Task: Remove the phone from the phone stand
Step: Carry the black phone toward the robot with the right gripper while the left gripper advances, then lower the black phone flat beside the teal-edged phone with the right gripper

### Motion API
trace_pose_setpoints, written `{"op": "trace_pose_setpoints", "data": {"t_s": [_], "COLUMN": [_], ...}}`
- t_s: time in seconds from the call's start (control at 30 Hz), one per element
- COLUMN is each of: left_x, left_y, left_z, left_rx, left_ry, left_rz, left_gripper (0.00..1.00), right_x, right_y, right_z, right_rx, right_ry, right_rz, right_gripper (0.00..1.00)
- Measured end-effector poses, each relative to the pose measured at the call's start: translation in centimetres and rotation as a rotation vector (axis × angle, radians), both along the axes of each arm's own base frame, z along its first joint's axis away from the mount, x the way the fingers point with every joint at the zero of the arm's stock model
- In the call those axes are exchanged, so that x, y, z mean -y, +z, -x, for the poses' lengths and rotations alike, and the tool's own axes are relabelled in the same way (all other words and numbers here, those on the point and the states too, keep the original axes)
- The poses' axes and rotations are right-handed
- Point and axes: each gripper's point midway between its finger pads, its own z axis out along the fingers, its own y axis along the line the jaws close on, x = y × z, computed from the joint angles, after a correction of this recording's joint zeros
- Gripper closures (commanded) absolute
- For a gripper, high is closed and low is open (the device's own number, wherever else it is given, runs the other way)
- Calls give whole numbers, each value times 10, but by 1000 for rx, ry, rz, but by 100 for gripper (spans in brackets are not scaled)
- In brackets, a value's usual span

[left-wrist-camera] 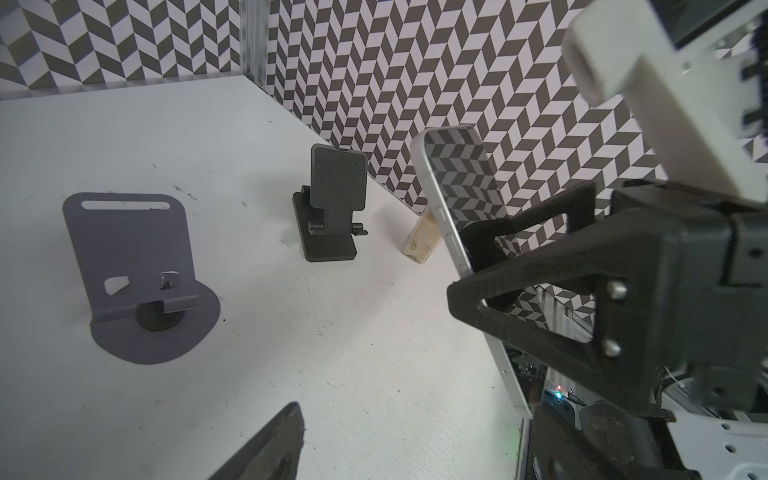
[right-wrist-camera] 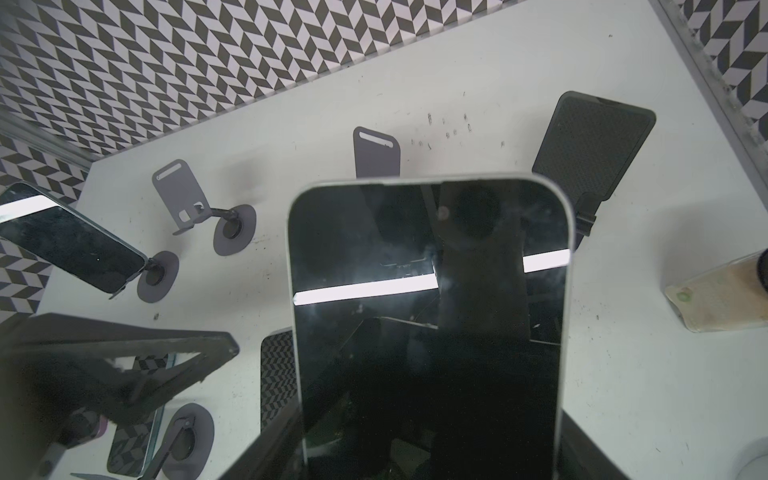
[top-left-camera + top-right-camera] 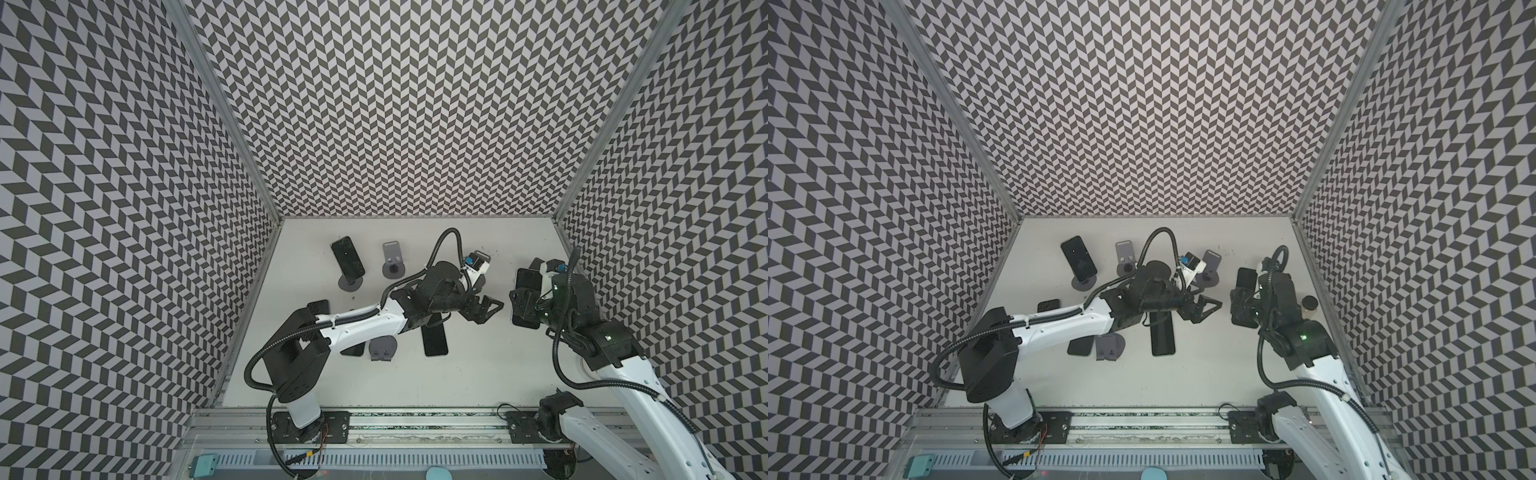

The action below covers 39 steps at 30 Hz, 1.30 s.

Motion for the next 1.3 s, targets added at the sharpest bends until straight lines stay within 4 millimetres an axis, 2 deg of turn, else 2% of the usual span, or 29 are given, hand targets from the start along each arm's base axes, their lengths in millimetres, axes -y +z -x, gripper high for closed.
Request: {"op": "trace_pose_setpoints", "data": {"t_s": [0.23, 0.37, 0.63, 0.87, 1.1, 1.3], "left_x": [-19, -20, -22, -32, -35, -44], "left_y": [2, 1, 2, 6, 1, -14], "left_z": [8, 8, 6, 7, 6, 7], "left_rx": [15, 25, 46, 66, 62, 50], "left_ry": [20, 21, 29, 48, 62, 82], "left_rz": [-3, -11, -17, -20, -37, -70], "left_gripper": [13, 13, 13, 13, 13, 13], "right_x": [-9, -13, -19, -27, -33, -39], "right_y": [-7, -8, -29, -42, -59, -75], "right_z": [-8, -10, -8, -16, -19, -21], "right_rx": [-14, -7, -51, -84, -142, -195], "right_ry": [21, 39, 61, 84, 105, 132], "right_rz": [-30, -47, -68, -80, -84, -91], "right_gripper": [32, 32, 32, 32, 33, 33]}}
